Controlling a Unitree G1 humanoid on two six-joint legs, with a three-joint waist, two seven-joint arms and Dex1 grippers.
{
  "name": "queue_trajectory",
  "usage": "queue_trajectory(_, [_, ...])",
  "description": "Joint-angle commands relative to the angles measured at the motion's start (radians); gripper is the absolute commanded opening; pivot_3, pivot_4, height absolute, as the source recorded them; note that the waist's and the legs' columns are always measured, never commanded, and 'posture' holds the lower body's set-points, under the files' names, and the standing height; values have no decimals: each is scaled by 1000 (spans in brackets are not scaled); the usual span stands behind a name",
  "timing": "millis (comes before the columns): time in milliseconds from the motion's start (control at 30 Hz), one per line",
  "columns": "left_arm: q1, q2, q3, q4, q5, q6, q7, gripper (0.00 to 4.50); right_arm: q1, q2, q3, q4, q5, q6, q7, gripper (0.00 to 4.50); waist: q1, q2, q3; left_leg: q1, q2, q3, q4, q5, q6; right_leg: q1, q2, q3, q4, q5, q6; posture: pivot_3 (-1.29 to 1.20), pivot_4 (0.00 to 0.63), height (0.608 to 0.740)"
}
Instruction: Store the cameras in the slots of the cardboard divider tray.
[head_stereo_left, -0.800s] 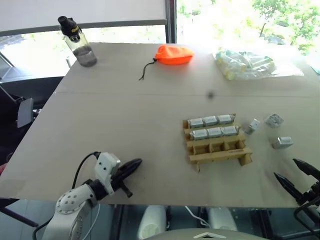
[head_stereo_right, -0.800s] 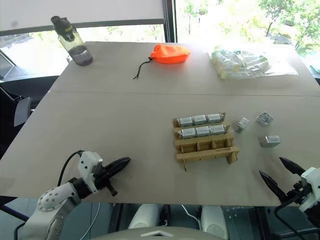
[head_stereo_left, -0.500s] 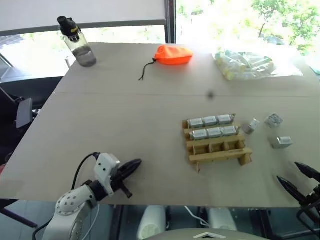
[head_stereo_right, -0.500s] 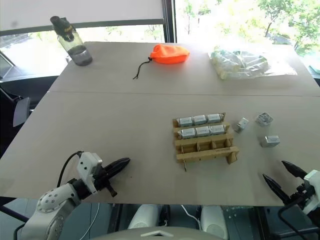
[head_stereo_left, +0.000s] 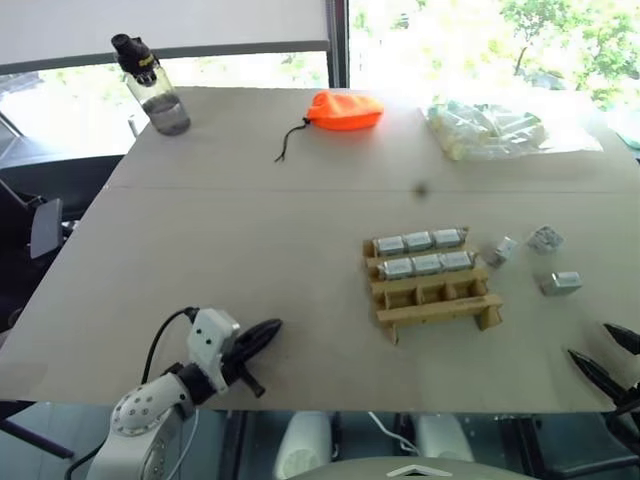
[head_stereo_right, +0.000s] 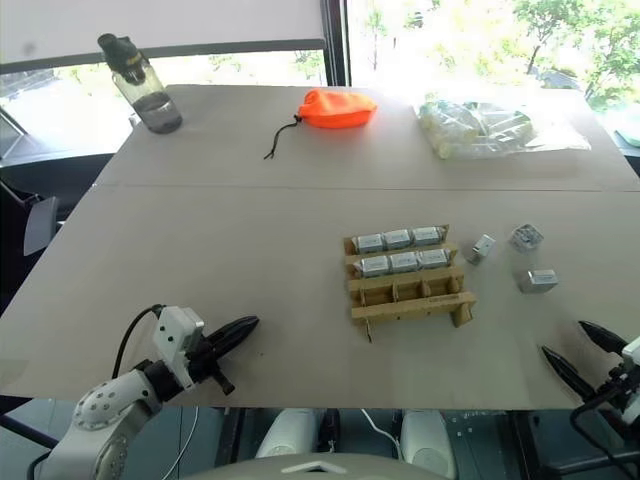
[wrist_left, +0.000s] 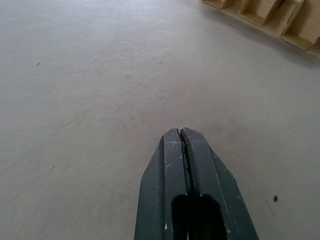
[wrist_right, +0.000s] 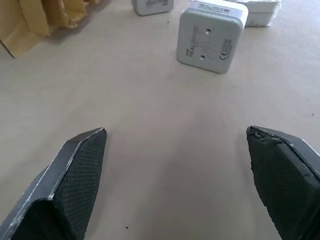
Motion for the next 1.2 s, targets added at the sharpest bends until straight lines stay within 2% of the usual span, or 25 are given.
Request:
queue_trajectory(33, [2,19,8,-33,1,-6,-5,0,-20,-66,-20,16,-21,-25,26,4426,0,-1,0,0,0,0,0,0,0,0,0,0,0,0,0,0,150,726])
queue_trajectory(100, [-32,62,31,-70,-68,32,-64,0,-66,-161,-8,26,-55,-6,47,4426,0,-1,0,0,0,0,0,0,0,0,0,0,1,0,0,0,150,726])
queue_trajectory(167, [-46,140,64,-128,-214,101,-189,0,-139,-270,9,49,-85,5,81,4426,-3,-2,2,1,0,2,1,0,0,0,0,2,2,0,0,0,150,726])
queue_trajectory(467, [-117,375,150,-195,-451,213,-485,0,-436,-495,192,128,-192,19,220,4426,0,-2,4,2,2,3,3,0,-1,0,3,2,2,2,1,0,150,726])
queue_trajectory(667, [-201,435,163,-216,-517,253,-557,0,-639,-521,374,108,-259,59,321,4426,-2,-4,7,1,2,5,4,3,-5,0,3,4,2,3,1,0,150,726])
queue_trajectory(867, [-295,426,164,-268,-548,283,-495,0,-818,-518,518,217,-354,50,389,4426,0,-3,11,0,2,4,6,3,-6,-1,3,3,2,4,1,0,150,726])
queue_trajectory(933, [-324,422,156,-284,-514,276,-455,0,-855,-514,551,248,-380,43,401,4426,0,-3,12,-4,2,2,8,3,-6,-2,2,1,2,4,0,0,150,726])
queue_trajectory(1200, [-364,403,136,-331,-460,275,-366,0,-945,-496,624,307,-424,43,432,4426,-4,-2,13,-4,2,3,10,3,-6,-2,2,1,2,4,1,0,150,726])
